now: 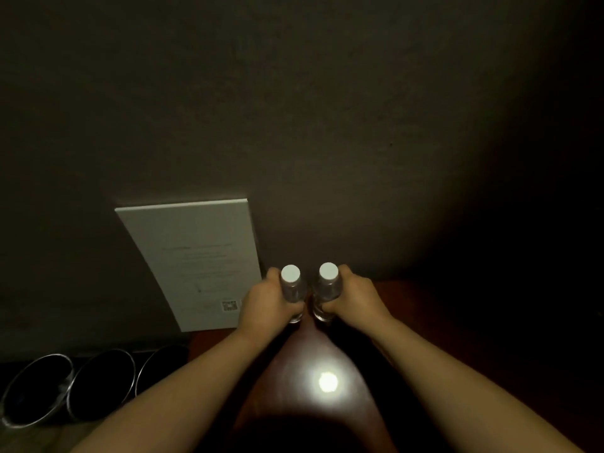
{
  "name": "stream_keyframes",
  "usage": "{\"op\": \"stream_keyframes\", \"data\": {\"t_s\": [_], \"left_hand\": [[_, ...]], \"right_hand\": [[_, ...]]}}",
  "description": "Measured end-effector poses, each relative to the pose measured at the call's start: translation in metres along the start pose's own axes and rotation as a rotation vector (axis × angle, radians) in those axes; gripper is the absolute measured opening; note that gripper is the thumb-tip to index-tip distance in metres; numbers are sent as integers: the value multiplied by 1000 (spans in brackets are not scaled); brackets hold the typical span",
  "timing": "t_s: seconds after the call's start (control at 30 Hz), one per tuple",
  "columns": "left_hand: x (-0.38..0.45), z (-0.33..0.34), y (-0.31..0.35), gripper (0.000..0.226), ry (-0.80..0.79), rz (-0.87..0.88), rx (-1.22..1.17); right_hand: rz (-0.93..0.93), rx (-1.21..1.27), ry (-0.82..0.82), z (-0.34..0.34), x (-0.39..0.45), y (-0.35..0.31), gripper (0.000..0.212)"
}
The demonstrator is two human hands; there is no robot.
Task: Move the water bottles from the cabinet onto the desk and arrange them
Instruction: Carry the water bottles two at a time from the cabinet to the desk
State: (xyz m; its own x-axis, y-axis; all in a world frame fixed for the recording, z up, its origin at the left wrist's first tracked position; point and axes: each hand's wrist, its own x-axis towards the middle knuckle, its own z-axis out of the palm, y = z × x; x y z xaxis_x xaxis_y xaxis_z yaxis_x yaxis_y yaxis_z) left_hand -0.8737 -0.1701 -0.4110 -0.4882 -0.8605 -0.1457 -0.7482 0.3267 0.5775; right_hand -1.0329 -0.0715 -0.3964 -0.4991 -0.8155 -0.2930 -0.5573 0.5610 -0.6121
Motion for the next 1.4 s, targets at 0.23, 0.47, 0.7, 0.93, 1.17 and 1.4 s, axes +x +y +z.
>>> {"op": "stream_keyframes", "data": {"t_s": [0.23,0.47,0.7,0.93,1.17,1.4], "left_hand": [[4,8,-4,55,17,-18,-3],[-1,7,-4,63,37,-39,-60],[-14,-18,6,76,37,-35,-60],[-56,-74,8,84,26,11,100],[-138,-169,-5,70,109,124,335],[-270,-293,-85,67,162,81,496]], "right_hand": [[-3,26,-8,6,7,4,50],[-18,59,-1,9,7,12,64],[-7,54,16,-2,-15,17,93],[-4,-118,52,-34,-67,0,93],[-247,-290,7,-50,-141,-99,83],[-526,-363,-143,8,-243,-252,79]]}}
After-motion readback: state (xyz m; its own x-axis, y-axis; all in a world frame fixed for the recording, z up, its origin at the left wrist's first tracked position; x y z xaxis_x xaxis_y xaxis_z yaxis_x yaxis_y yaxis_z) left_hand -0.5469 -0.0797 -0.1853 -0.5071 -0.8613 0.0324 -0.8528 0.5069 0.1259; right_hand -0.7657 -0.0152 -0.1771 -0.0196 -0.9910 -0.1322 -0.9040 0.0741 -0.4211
